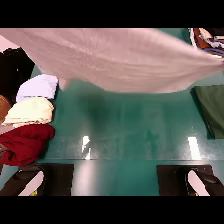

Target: Fold the shirts.

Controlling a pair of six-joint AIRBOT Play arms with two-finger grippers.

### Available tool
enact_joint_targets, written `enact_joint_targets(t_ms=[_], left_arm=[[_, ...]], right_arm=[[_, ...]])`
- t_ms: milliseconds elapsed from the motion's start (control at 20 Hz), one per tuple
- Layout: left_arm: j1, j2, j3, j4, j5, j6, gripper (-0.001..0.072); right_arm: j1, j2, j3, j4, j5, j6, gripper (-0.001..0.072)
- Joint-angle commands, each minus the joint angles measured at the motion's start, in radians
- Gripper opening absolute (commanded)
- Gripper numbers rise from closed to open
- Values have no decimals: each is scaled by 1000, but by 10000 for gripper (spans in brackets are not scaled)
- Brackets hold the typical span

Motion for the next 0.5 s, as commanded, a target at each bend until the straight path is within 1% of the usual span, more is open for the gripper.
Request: enact_joint_targets(t_ms=[0, 150, 300, 450], left_arm=[[0, -1, 53, -68, -18, -11, 21], [0, -33, -70, -68, -19, -10, 21], [0, -135, -212, -66, -56, -6, 21], [0, -310, -334, -63, -77, 13, 21]], right_arm=[[-87, 48, 86, -3, 109, 56, 11], [-84, -2, 81, -3, 169, 116, 10], [0, -111, -19, -10, 166, 169, 10], [99, -261, -155, -143, 93, 227, 10]])
